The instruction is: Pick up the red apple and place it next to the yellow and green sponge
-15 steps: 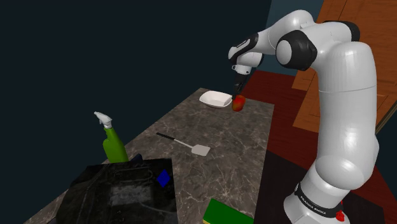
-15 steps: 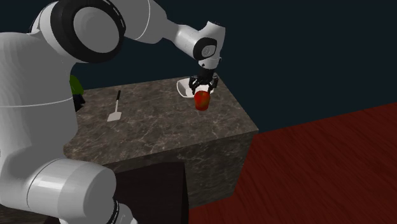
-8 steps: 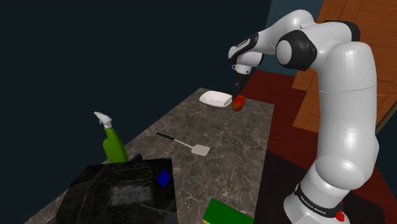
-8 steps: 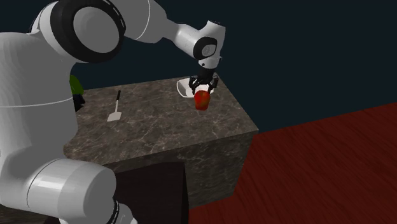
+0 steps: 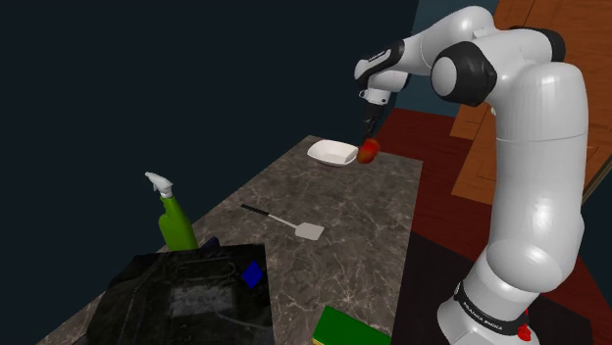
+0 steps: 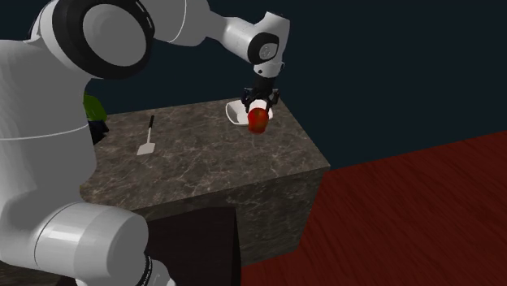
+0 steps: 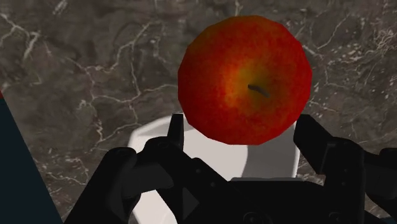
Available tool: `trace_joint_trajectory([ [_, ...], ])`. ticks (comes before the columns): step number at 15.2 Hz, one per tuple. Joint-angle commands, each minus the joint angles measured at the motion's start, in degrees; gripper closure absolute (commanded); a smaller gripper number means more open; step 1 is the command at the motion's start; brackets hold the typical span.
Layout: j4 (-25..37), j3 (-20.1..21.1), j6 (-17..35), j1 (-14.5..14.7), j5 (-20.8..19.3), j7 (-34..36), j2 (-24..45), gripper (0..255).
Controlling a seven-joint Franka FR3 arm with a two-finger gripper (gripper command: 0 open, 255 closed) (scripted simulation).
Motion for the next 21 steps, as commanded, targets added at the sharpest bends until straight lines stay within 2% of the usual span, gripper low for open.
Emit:
trace_joint_trajectory([
  [1,0.91,-0.17,-1.39,0.12,-0.47,0.54,-0.63,255],
  [21,13.64,-1.09,-15.44,-0.85,-2.38,3.77,-2.66,255],
])
